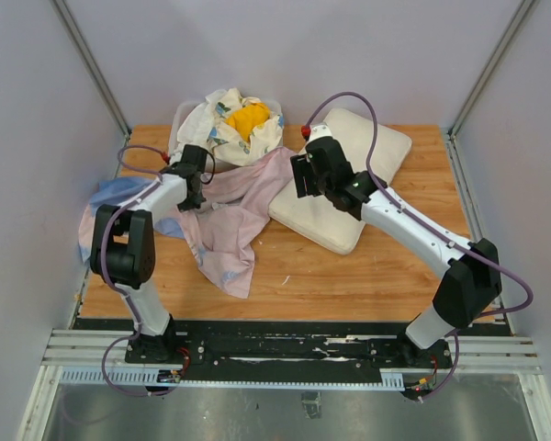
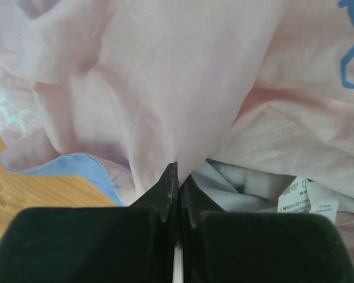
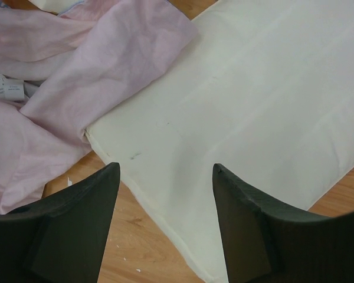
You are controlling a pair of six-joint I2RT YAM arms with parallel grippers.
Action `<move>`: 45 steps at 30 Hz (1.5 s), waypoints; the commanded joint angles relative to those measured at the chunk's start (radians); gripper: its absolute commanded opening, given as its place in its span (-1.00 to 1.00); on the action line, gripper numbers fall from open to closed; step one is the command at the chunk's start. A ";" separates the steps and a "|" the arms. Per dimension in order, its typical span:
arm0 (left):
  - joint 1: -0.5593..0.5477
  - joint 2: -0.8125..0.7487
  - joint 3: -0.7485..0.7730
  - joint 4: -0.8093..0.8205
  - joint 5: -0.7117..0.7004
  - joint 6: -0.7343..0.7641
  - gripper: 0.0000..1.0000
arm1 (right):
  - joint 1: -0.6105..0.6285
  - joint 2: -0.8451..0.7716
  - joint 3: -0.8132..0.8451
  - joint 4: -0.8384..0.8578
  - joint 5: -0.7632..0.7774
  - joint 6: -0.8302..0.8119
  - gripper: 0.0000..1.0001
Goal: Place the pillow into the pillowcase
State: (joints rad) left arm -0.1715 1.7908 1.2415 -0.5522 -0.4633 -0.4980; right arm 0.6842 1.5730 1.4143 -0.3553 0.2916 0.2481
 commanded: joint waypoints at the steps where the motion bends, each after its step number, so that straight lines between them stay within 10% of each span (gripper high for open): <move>1: 0.006 -0.109 0.049 -0.050 -0.040 -0.003 -1.00 | -0.017 -0.007 -0.025 0.026 -0.021 0.029 0.30; 21: 0.006 -0.504 -0.134 0.063 0.372 0.008 -0.99 | -0.017 0.068 -0.024 0.036 -0.181 0.052 0.30; 37: 0.007 -0.522 -0.199 0.086 0.402 -0.005 -0.99 | -0.065 0.172 -0.080 -0.102 -0.252 -0.056 0.82; 45: 0.007 -0.538 -0.200 0.085 0.413 -0.013 -0.99 | -0.069 0.339 -0.043 -0.148 -0.215 -0.083 0.73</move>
State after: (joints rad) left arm -0.1711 1.2892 1.0485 -0.4942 -0.0719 -0.5022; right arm 0.6277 1.8687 1.3708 -0.4461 0.0727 0.1898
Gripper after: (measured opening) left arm 0.011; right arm 0.907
